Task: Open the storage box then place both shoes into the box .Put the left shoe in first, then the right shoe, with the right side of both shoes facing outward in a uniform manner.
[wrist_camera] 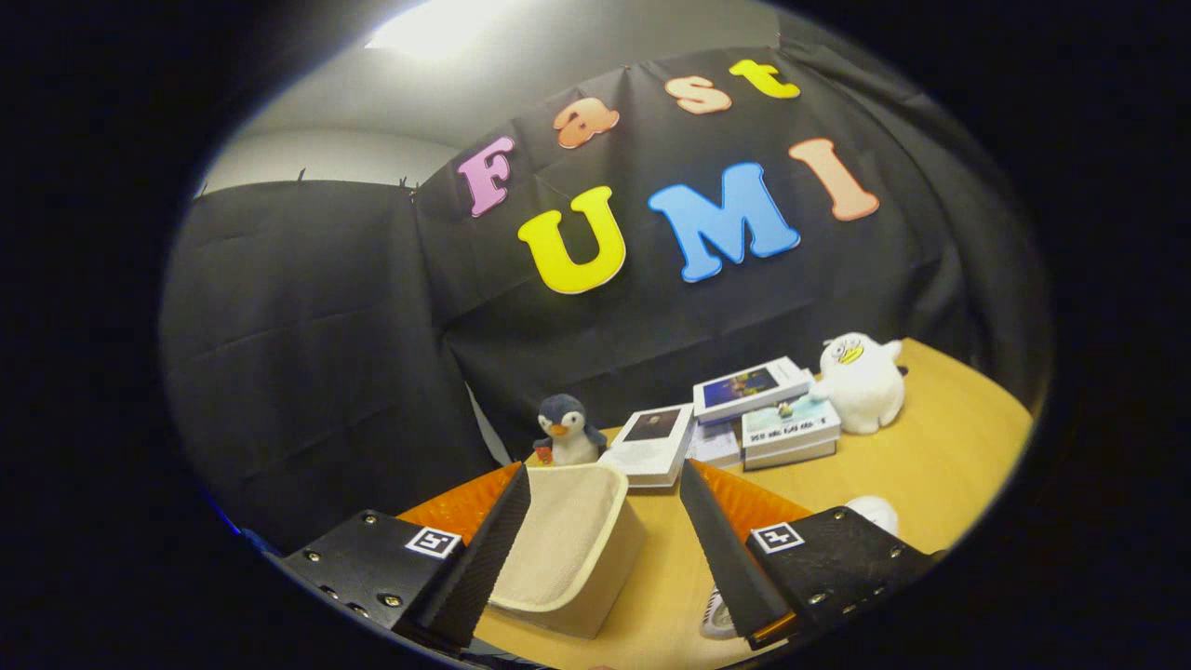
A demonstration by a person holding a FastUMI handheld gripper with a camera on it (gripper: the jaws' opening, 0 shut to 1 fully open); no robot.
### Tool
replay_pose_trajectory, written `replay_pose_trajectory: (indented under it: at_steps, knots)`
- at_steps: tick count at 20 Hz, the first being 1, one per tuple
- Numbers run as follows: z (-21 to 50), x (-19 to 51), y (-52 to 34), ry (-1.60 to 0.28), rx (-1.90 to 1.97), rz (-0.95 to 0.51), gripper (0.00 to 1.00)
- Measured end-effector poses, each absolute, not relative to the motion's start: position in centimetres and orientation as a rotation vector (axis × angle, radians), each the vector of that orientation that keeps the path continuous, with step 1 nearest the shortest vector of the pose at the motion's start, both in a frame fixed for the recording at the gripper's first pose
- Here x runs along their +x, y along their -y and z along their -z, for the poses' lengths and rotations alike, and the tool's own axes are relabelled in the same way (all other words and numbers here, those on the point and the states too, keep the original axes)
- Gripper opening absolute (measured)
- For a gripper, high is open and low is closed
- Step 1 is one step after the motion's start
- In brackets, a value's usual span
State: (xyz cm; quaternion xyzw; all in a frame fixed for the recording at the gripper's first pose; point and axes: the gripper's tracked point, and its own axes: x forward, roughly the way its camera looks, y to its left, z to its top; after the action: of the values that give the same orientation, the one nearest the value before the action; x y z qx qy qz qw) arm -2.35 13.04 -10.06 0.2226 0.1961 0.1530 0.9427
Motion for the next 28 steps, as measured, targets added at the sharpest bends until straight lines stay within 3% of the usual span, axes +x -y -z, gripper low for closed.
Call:
replay_pose_trajectory:
  at_steps: [11, 25, 26, 28]
  knots:
    - [17.2, -4.2, -17.1, -0.719, 0.791, -0.367, 0.98]
    - [19.8, -6.5, -21.9, -0.958, 1.090, -0.459, 0.95]
    - [19.9, -6.3, -22.0, -0.962, 1.098, -0.458, 0.94]
    - [19.9, -6.4, -22.2, -0.979, 1.117, -0.452, 0.79]
